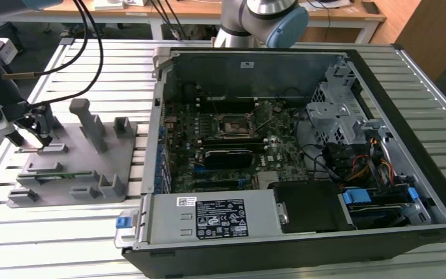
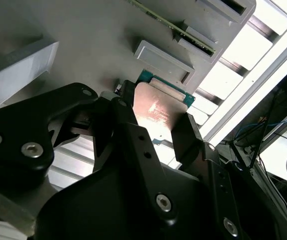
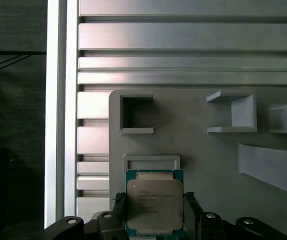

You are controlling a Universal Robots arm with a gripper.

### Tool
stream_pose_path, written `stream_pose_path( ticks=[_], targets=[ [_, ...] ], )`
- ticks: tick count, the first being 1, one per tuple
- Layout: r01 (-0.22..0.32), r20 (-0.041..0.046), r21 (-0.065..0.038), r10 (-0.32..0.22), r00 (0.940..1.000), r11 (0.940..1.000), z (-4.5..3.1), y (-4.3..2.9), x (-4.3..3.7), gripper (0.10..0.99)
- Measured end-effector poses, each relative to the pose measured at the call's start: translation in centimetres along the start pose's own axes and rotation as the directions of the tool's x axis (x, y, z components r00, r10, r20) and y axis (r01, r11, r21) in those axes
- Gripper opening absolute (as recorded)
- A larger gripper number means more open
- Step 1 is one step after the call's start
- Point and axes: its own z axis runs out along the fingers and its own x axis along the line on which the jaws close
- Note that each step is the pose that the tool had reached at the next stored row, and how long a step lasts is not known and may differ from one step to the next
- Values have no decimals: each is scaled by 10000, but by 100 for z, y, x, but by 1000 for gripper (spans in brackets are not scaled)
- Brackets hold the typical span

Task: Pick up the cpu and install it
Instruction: 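Pick up the cpu and move it towards the insertion slot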

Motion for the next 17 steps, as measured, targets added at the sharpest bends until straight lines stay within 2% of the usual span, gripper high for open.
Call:
stream_pose_path(
  ticks=[14, 17],
  targets=[
    [0, 1, -1, 0, 10000, 10000, -31, 1, 0, 541],
    [0, 1, -1, 0, 10000, 10000, -76, 3, 0, 541]
  ],
)
